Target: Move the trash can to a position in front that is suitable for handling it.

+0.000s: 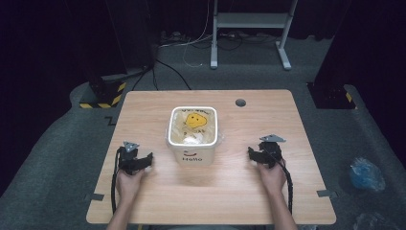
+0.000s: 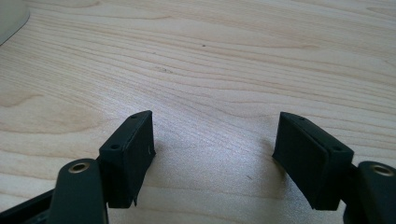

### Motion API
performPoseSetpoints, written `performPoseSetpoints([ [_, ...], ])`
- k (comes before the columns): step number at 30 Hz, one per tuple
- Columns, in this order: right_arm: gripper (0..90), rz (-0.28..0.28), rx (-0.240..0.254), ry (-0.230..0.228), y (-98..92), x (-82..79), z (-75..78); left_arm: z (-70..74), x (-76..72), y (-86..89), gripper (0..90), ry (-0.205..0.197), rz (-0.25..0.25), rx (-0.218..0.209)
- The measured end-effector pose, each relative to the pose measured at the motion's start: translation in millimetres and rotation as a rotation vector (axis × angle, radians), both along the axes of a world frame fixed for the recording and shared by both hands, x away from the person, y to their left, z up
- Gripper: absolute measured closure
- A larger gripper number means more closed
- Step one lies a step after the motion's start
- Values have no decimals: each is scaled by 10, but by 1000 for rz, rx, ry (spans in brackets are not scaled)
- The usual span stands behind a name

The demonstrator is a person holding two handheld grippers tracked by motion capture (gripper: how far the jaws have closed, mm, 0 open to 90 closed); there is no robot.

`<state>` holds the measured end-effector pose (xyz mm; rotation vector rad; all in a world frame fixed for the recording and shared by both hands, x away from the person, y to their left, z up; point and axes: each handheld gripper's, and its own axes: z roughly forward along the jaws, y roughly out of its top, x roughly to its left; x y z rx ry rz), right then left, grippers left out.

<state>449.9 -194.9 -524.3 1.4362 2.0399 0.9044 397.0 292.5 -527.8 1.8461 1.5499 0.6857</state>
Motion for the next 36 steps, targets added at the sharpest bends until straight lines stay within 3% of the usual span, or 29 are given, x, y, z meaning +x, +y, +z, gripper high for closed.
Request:
performPoseSetpoints([
  [11, 274, -19, -4, 17, 26, 10, 14, 7, 54, -86, 206, 12, 31, -8],
  [15, 244, -26, 9, 33, 85, 29, 26, 6, 77, -146, 211, -3, 30, -51],
  [16, 240, -13, 12, 20, 164, 22, 35, 21, 100, -188, 213, -4, 21, -76],
  [20, 233, 16, 20, 19, 263, 26, 44, 52, 144, -264, 211, -12, 12, -71],
  [22, 243, 34, 38, 8, 366, 14, 58, 87, 187, -324, 220, -26, 8, -101],
  [26, 251, 59, 43, 4, 464, 9, 72, 120, 237, -391, 213, -27, -3, -106],
  [30, 262, 99, 80, 5, 623, 6, 96, 142, 276, -477, 222, -48, -14, -136],
  [32, 262, 108, 94, 10, 680, 5, 89, 128, 299, -513, 217, -31, -24, -138],
  [36, 261, 134, 97, 23, 808, 8, 66, 153, 327, -582, 215, -35, -37, -137],
])
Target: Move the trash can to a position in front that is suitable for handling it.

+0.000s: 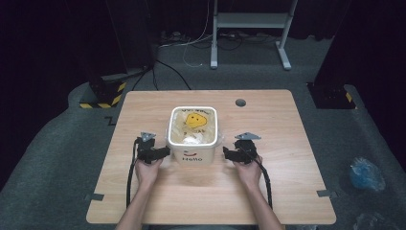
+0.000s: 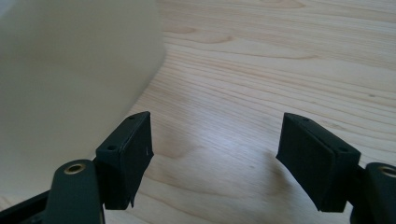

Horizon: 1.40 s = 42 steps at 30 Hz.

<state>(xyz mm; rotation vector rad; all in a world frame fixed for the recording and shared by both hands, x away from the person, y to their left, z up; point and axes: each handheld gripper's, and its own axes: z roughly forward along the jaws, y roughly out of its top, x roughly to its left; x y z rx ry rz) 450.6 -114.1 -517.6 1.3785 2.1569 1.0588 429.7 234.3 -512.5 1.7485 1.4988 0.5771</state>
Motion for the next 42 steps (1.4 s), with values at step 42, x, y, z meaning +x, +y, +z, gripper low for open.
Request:
performPoseSetpoints([
  [42, 294, 48, 37, -50, -144, -87, 47, 98, 99, -451, 245, -15, -83, 1],
])
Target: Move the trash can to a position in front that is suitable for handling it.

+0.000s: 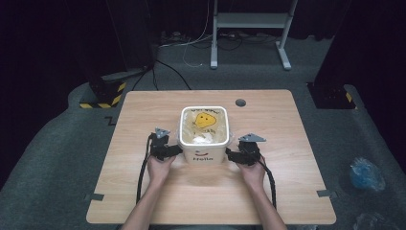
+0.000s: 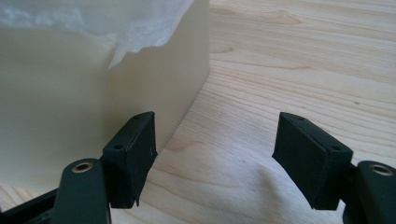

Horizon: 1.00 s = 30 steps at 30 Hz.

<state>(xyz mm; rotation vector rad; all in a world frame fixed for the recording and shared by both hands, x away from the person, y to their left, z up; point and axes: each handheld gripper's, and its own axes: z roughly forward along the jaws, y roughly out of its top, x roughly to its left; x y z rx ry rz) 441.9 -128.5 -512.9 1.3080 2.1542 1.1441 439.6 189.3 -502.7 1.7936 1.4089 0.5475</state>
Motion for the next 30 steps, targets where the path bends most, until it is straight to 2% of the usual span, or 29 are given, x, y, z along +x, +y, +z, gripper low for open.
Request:
performPoseSetpoints([
  [7, 299, -25, 3, -3, -201, -20, 2, 0, 38, -171, 254, 0, -17, 1],
  [9, 302, -30, 4, -1, -231, -30, 2, -3, 48, -220, 261, 1, -18, -11],
  [14, 305, -31, 1, -11, -288, -42, 2, 0, 59, -283, 264, 3, -20, -9],
  [30, 307, -100, 28, -9, -665, -87, -6, 7, 150, -671, 269, 23, -51, -14],
])
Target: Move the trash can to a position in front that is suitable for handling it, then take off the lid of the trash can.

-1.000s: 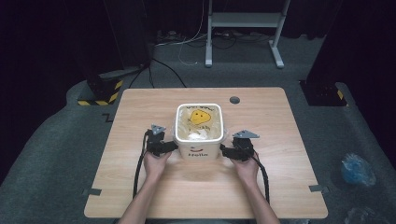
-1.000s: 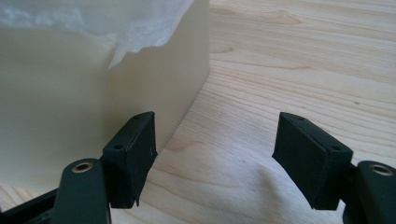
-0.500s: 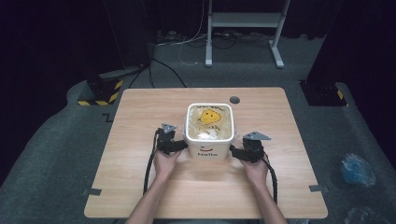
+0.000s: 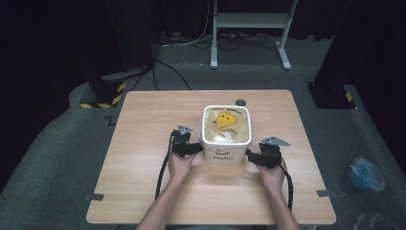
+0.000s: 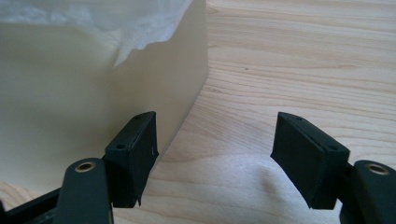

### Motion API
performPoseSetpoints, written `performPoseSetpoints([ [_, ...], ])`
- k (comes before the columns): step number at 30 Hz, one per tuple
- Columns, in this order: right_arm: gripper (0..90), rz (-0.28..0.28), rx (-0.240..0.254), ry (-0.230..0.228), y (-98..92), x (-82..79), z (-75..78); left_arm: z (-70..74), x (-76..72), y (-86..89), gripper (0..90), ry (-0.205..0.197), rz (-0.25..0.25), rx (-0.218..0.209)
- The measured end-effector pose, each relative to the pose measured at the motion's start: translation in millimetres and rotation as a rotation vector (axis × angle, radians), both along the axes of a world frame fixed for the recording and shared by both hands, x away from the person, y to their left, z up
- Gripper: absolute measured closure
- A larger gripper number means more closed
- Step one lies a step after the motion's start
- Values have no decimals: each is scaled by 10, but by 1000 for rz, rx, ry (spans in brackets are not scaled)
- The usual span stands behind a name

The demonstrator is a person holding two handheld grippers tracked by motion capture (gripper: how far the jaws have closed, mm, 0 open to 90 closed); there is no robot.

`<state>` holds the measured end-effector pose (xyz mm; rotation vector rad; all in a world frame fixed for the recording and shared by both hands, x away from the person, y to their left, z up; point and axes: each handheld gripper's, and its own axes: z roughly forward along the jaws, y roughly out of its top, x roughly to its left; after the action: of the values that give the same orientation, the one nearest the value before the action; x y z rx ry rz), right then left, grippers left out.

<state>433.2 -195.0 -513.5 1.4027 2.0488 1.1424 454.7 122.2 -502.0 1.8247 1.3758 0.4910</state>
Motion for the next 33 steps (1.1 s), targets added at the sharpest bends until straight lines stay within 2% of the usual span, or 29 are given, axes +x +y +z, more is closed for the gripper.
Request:
performPoseSetpoints([
  [9, 319, -28, 9, -3, -132, -27, -4, 26, 21, -155, 273, 8, -15, 21],
  [16, 304, -35, 8, -3, -198, -30, -2, 31, 33, -206, 266, 17, -24, 28],
  [17, 287, -38, 9, -7, -214, -36, -2, 30, 29, -202, 238, 20, -26, 31],
  [21, 299, -88, -35, -8, -305, -50, -40, 51, -70, -106, 234, -8, -21, 17],
  [26, 295, -135, -43, 25, -472, -57, -84, 81, -169, 41, 237, -27, -17, 38],
  [27, 294, -151, -68, 22, -523, -62, -84, 94, -207, 121, 240, -30, -13, 52],
  [28, 294, -151, -68, 22, -523, -62, -84, 94, -207, 121, 241, -30, -13, 52],
  [29, 269, -160, -114, 47, -544, -41, -97, 109, -257, 240, 240, -31, -8, 75],
  [31, 251, -158, -161, 52, -539, -27, -103, 113, -307, 360, 247, -34, 4, 85],
  [33, 249, -155, -156, 55, -548, -23, -103, 109, -344, 470, 248, -29, 10, 91],
])
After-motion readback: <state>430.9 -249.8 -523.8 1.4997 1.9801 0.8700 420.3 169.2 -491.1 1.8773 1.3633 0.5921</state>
